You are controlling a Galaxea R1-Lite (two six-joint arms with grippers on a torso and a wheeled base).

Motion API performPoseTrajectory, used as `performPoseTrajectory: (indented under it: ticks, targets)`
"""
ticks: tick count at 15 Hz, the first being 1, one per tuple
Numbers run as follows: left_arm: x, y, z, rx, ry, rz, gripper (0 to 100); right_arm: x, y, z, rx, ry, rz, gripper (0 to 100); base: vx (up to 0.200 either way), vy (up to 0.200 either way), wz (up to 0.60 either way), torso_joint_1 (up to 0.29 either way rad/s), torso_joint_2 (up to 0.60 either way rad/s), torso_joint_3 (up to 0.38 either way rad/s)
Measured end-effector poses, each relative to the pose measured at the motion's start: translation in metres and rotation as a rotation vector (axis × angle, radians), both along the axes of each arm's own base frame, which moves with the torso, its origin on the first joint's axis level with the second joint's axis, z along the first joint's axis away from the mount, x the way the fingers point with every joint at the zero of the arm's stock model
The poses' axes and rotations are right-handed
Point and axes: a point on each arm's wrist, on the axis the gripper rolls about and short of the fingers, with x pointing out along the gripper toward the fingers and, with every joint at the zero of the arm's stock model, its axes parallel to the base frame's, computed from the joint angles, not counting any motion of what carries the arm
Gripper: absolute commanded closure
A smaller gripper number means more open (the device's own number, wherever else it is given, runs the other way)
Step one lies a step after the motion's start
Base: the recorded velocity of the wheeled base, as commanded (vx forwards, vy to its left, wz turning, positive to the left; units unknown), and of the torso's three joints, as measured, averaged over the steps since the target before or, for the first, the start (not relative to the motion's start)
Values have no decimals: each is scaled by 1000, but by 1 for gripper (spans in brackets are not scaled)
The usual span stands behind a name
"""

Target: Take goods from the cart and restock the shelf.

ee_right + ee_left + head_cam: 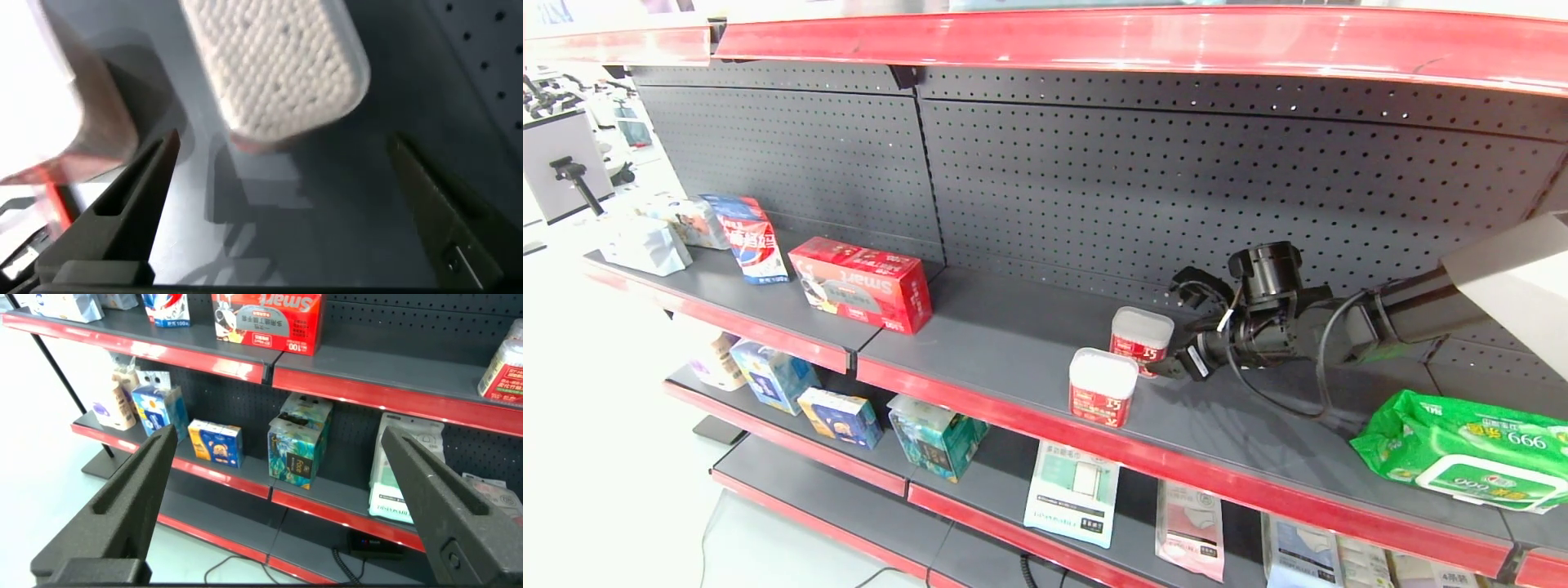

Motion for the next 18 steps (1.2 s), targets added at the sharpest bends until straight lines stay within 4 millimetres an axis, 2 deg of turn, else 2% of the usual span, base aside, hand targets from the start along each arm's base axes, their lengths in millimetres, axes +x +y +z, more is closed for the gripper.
performPoseTrajectory:
  ticks: [4, 9, 18]
  targets:
    - [0, 0, 0, 0, 0, 0, 0, -10, -5, 1, 3, 17, -95, 0, 0, 0, 0, 0, 0, 0]
    - [0, 0, 0, 0, 0, 0, 0, -31, -13, 8, 3, 34, -176, 0, 0, 0, 0, 0, 0, 0]
    - [0, 0, 0, -1, 0, 0, 0, -79, -33, 39, 79, -20, -443, 0, 0, 0, 0, 0, 0, 0]
